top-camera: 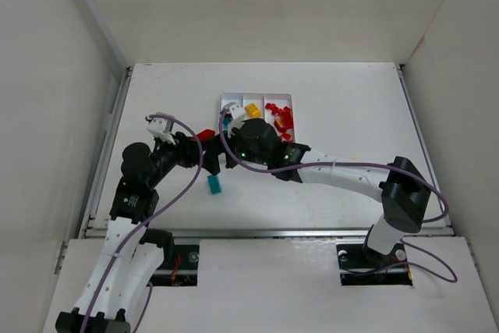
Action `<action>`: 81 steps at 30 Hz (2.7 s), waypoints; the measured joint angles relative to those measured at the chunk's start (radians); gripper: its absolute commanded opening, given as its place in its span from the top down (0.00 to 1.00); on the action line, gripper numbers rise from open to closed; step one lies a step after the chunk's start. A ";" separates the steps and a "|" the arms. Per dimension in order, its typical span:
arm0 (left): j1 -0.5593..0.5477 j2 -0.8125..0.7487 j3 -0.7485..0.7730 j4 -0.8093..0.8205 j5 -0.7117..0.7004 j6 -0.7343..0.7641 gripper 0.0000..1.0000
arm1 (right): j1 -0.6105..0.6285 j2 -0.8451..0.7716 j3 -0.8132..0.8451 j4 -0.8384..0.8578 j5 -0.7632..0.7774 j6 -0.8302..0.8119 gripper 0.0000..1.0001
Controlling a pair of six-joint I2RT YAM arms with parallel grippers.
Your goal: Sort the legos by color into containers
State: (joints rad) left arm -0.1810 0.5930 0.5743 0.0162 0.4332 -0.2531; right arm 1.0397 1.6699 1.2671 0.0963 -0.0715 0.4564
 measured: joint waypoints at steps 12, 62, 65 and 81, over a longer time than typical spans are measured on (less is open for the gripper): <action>0.000 -0.001 0.000 -0.006 -0.019 0.017 1.00 | 0.000 0.019 0.014 -0.023 0.076 0.005 0.00; 0.000 -0.165 -0.042 -0.114 -0.232 0.114 1.00 | -0.064 0.272 0.533 -0.632 0.320 -0.115 1.00; 0.000 -0.166 -0.042 -0.116 -0.232 0.114 1.00 | -0.148 0.406 0.682 -0.624 0.323 -0.101 0.98; 0.000 -0.172 -0.042 -0.126 -0.227 0.114 1.00 | -0.194 0.557 0.720 -0.670 0.289 -0.088 0.00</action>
State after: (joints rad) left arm -0.1814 0.4213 0.5323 -0.1101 0.2066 -0.1390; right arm 0.8459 2.2265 1.9873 -0.5739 0.2176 0.3687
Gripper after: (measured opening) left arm 0.333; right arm 0.995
